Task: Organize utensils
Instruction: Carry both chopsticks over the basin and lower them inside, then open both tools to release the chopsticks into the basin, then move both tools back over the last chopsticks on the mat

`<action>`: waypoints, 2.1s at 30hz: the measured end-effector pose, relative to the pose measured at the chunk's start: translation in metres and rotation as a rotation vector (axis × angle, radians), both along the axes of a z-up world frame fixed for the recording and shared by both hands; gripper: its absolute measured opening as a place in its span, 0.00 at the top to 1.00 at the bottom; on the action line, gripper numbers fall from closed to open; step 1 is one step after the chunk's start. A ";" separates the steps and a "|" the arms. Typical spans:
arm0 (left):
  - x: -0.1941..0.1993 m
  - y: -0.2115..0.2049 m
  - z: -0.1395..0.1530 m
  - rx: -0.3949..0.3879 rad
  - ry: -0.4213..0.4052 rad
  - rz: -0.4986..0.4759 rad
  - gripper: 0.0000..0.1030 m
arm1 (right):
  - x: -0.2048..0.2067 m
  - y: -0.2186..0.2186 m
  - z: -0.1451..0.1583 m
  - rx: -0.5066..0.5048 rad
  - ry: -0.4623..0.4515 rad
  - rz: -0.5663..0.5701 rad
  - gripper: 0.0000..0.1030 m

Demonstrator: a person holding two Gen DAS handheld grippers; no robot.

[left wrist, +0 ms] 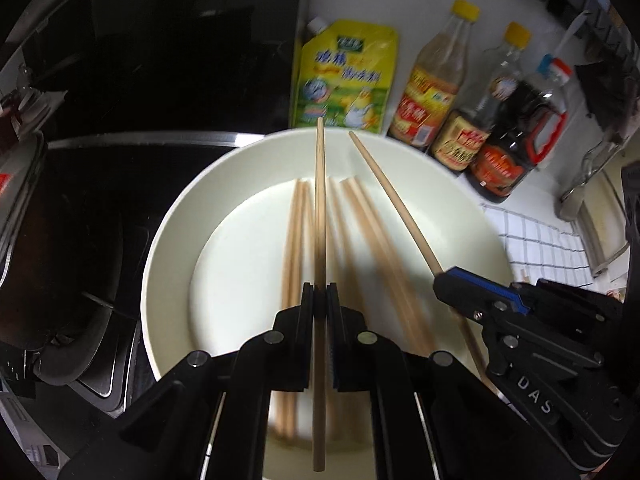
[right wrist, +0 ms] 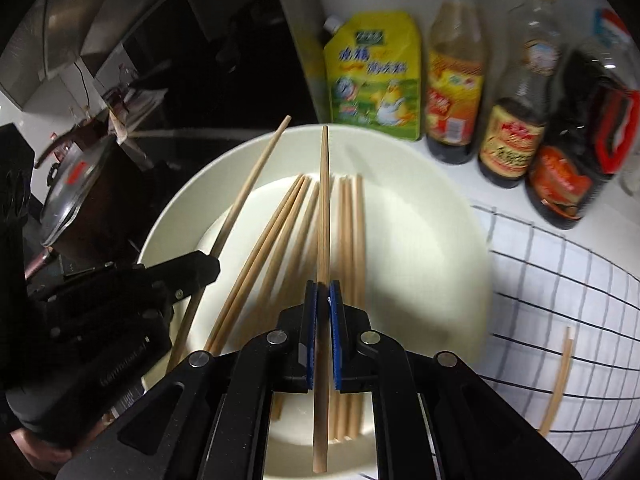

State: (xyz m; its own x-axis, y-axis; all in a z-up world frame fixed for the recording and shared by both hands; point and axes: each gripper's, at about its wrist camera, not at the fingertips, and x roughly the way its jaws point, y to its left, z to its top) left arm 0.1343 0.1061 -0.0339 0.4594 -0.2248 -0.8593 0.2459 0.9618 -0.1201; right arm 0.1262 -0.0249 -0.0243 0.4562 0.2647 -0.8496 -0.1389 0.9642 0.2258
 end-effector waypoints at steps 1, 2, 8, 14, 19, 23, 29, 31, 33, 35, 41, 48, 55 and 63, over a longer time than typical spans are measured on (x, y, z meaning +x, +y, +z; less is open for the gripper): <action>0.002 0.003 -0.005 0.004 0.013 0.000 0.93 | 0.003 0.003 -0.003 -0.005 0.009 0.001 0.94; 0.004 0.005 -0.010 0.006 0.026 -0.002 0.93 | 0.007 0.007 -0.007 -0.010 0.022 0.001 0.94; 0.012 0.011 -0.030 0.014 0.077 -0.006 0.93 | 0.016 0.014 -0.025 -0.022 0.095 -0.013 0.94; 0.014 0.015 -0.035 0.021 0.105 -0.003 0.92 | 0.014 0.015 -0.028 -0.033 0.108 -0.030 0.94; 0.013 0.021 -0.026 0.021 0.089 0.036 0.47 | 0.008 0.011 -0.021 -0.040 0.082 -0.056 0.88; 0.008 0.022 -0.013 0.037 0.056 0.036 0.45 | 0.005 0.007 -0.013 -0.023 0.063 -0.069 0.86; -0.002 0.028 0.000 0.021 0.047 0.052 0.41 | -0.008 0.002 -0.004 -0.005 0.041 -0.077 0.78; -0.006 0.028 0.003 0.021 0.042 0.052 0.41 | -0.014 0.001 -0.002 -0.007 0.033 -0.077 0.78; -0.010 0.027 0.005 0.023 0.040 0.052 0.41 | -0.019 -0.001 0.000 -0.002 0.029 -0.080 0.78; -0.013 0.026 0.008 0.025 0.038 0.051 0.41 | -0.023 -0.002 0.002 0.001 0.026 -0.083 0.78; -0.024 0.021 0.015 0.027 0.018 0.033 0.41 | -0.037 -0.009 0.013 0.010 0.002 -0.090 0.78; -0.038 0.012 0.024 0.032 -0.003 0.011 0.41 | -0.053 -0.017 0.025 0.018 -0.034 -0.095 0.78; -0.052 -0.007 0.027 0.040 -0.007 -0.024 0.39 | -0.072 -0.034 0.030 0.012 -0.044 -0.108 0.78; -0.065 -0.037 0.028 0.045 -0.016 -0.073 0.39 | -0.098 -0.068 0.030 0.004 -0.049 -0.165 0.77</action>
